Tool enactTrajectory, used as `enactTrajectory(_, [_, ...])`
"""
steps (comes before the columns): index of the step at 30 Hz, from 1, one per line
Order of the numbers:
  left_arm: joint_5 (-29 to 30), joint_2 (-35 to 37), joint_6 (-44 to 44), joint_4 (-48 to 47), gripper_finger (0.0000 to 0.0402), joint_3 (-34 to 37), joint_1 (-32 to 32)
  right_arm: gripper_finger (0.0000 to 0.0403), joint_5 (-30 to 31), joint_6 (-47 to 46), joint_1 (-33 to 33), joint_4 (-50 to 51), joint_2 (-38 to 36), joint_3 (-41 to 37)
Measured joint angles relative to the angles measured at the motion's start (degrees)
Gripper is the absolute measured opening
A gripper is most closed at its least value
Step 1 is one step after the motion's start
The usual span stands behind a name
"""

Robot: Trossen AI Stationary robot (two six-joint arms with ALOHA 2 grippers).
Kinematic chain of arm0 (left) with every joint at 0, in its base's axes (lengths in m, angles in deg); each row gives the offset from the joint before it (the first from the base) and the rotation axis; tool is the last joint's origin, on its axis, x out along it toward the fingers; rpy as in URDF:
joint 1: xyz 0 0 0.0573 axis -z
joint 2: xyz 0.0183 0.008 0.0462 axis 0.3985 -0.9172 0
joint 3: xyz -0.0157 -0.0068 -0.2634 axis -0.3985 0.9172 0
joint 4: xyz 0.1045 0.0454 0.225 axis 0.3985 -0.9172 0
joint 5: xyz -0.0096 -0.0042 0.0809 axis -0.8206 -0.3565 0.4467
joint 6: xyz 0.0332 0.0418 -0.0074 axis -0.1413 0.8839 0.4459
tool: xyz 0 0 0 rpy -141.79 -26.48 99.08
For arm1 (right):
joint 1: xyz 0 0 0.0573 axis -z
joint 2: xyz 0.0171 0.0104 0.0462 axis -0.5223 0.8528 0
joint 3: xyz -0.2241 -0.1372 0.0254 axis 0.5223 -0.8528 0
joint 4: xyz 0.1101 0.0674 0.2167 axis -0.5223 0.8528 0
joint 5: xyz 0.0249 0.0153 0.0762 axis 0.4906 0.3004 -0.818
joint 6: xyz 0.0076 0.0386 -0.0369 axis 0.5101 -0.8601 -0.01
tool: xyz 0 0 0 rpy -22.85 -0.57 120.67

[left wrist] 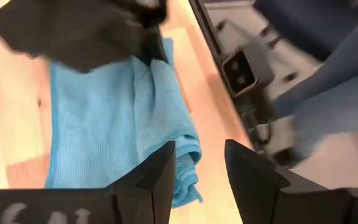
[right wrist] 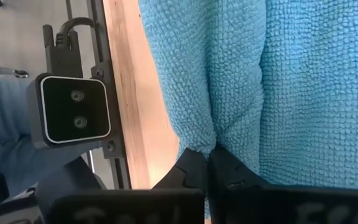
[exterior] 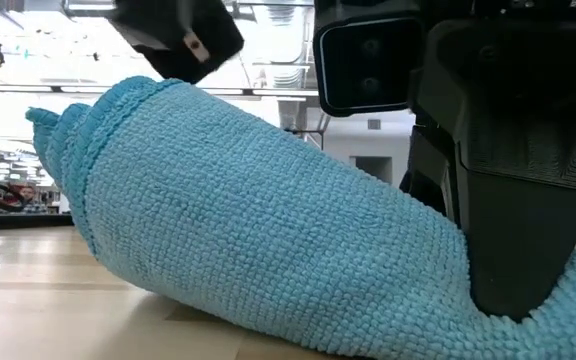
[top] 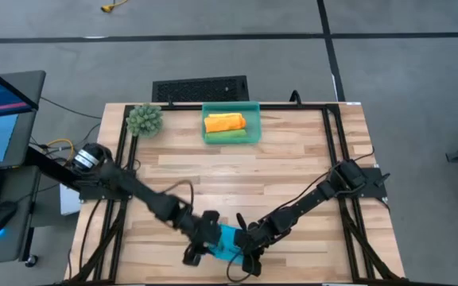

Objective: Roll microfiber towels into tight, uniform cylinder then place into a basket
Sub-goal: Roll the blue towel

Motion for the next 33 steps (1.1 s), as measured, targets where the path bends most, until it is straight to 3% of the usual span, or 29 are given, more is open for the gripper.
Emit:
enactTrajectory(6, [13.9,-3.1,4.3,2.9,0.0128,0.0,5.3,0.0014,-0.3,-0.1,0.9,-0.1,0.0,0.0])
enactTrajectory(13, [10.9,-6.5,11.2,10.5,0.0127,0.0,6.7,0.0010,-0.4,-1.4,1.1,-0.3,0.0,0.0])
enactTrajectory(18, [10.1,-8.9,13.6,10.9,0.0127,0.0,6.7,0.0013,-0.9,-1.9,1.3,-0.4,0.1,0.0])
enactTrajectory(23, [20.4,-8.9,11.2,5.4,0.0127,0.0,6.2,0.0008,-0.9,-2.5,1.0,-0.5,0.1,0.0])
enactTrajectory(25, [21.8,-8.9,10.0,4.7,0.0127,0.0,5.4,0.0012,-1.1,-2.5,1.0,-0.5,0.1,0.0])
enactTrajectory(33, [16.2,-9.7,5.4,2.6,0.0127,0.0,4.2,0.0008,-1.9,-4.6,1.2,-0.7,0.1,0.0])
